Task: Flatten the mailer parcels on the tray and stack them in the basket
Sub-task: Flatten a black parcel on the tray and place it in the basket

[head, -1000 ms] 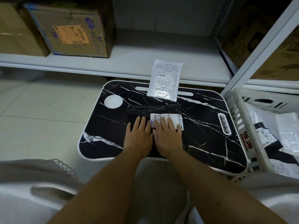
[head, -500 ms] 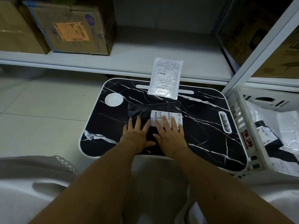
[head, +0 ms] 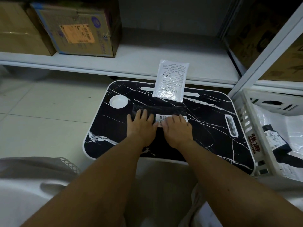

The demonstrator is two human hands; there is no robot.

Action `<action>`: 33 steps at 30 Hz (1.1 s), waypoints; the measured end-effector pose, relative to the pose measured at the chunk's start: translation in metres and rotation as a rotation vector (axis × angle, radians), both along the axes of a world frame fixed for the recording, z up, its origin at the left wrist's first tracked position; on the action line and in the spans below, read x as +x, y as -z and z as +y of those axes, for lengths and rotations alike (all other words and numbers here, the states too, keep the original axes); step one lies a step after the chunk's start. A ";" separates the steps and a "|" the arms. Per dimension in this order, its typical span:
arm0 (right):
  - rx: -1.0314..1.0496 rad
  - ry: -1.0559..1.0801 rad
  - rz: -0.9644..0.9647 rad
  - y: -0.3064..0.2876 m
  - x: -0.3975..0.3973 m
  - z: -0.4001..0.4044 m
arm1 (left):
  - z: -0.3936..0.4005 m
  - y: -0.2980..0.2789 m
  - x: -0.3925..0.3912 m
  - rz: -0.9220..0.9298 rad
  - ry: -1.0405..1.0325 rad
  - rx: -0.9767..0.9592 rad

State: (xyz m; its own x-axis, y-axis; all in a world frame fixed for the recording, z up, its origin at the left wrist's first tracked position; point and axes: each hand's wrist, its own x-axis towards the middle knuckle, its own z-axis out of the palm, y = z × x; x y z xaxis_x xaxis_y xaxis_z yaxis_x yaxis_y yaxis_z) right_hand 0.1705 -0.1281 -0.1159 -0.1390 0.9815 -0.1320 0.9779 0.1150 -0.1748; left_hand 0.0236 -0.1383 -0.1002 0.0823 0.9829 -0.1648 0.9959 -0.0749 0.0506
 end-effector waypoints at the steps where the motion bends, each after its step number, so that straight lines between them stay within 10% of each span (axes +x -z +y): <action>1: -0.055 -0.035 -0.007 0.000 -0.003 0.004 | 0.002 0.003 -0.002 -0.034 0.039 -0.041; 9: -0.268 0.003 -0.088 0.008 -0.003 0.012 | 0.010 0.011 -0.002 -0.072 -0.173 -0.348; 22: 0.029 0.475 0.158 -0.003 0.019 -0.003 | -0.005 0.002 -0.024 -0.371 -0.624 0.003; 33: -0.120 0.503 0.455 -0.028 0.013 -0.001 | -0.015 -0.017 -0.006 -0.557 -0.583 -0.184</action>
